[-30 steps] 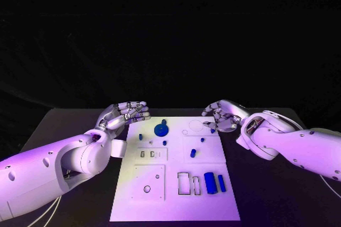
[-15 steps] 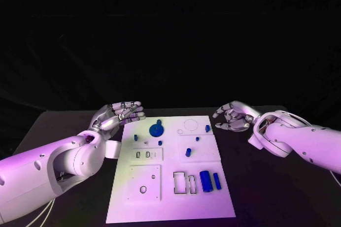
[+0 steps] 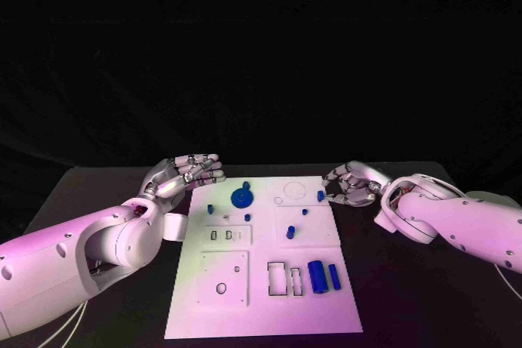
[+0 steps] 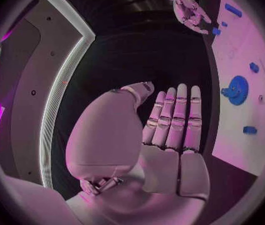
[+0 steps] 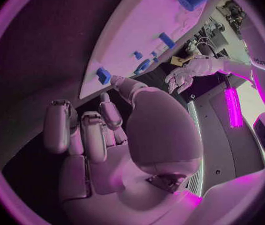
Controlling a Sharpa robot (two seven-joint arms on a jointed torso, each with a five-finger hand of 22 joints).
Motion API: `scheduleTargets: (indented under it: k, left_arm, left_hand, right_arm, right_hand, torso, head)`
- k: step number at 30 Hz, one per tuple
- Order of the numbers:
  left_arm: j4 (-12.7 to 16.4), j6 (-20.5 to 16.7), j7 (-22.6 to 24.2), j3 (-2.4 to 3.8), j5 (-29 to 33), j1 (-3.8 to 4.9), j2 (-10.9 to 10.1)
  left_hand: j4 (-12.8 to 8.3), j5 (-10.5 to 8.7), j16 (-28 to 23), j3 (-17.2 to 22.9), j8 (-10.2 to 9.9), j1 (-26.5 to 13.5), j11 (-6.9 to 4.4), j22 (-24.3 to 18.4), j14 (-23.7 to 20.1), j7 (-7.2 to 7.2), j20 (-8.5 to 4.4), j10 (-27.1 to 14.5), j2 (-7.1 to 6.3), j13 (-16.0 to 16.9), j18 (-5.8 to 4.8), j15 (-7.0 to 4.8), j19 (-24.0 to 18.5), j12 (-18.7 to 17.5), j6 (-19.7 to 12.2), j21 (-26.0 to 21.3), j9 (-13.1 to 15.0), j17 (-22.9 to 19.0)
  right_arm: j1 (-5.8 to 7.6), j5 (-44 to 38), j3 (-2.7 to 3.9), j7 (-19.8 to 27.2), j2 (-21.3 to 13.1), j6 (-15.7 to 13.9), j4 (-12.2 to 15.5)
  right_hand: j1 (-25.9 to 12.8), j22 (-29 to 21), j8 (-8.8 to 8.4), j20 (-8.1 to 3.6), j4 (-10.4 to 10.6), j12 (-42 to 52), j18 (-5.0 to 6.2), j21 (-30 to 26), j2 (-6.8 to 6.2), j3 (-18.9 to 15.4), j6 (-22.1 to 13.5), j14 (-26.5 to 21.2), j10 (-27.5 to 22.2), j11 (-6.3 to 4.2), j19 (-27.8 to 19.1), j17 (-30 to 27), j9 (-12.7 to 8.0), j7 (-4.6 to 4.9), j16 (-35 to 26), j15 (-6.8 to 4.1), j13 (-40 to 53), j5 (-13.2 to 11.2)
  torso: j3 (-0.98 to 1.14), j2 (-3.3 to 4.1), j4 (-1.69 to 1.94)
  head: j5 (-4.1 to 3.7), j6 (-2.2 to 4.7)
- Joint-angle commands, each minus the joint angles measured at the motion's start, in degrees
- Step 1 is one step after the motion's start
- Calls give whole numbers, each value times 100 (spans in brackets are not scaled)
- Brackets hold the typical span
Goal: Assemble the parts on the task board
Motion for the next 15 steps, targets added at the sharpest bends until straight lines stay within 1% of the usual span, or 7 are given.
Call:
scheduleTargets:
  k: [1, 5, 9, 15]
  left_arm:
    - [15, 106, 38, 4, 9, 6, 2]
    - [12, 109, 38, 4, 10, 6, 7]
    - [-7, 116, 35, 4, 11, 5, 25]
    - [-43, 119, 32, 4, 12, 4, 44]
  left_hand:
    - [-4, -2, -25, 31, -30, -61, 9, -5, -50, 162, 10, -10, 5, 6, 27, -5, -39, -33, -38, -37, -5, 5]
    - [-4, -2, -25, 31, -30, -61, 9, -5, -50, 162, 10, -10, 5, 6, 27, -5, -39, -33, -38, -37, -5, 5]
    - [-14, -5, -28, 41, -30, -66, 8, -6, -47, 161, 12, -9, 2, 7, 27, -6, -42, -31, -36, -39, -5, 9]
    - [-14, -5, -28, 41, -30, -66, 8, -6, -47, 161, 12, -9, 2, 7, 27, -6, -42, -31, -36, -39, -5, 9]
  right_arm:
    - [-25, -149, -1, -17, 51, 83, -57]
    - [-41, -162, -1, -38, 109, 56, -120]
    - [-47, -168, -1, -59, 165, 57, -185]
    - [-56, -172, -3, -80, 254, 69, -278]
  right_hand:
    - [67, 46, -40, -4, -33, -20, 65, -16, -7, -6, -22, 420, -27, -5, -26, 786, -10, 13, -19, 10, 7, 33]
    - [67, 45, -42, -3, -35, -21, 65, -18, -3, -2, -24, 421, -27, -4, -27, 789, -11, 15, -18, 11, 7, 33]
    - [67, 45, -42, -3, -35, -21, 65, -18, -3, -2, -24, 421, -27, -4, -27, 789, -11, 15, -18, 11, 7, 33]
    - [58, 57, -44, -2, -31, -13, 62, -8, 16, 7, -22, 424, -13, 1, -18, 799, -13, 20, -14, 14, 20, 31]
  torso:
    - [6, 3, -14]
    - [4, -3, -8]
    - [4, 3, 2]
    - [5, 5, -1]
  head:
    - [15, -11]
    - [11, -25]
    - [7, -23]
    - [34, -45]
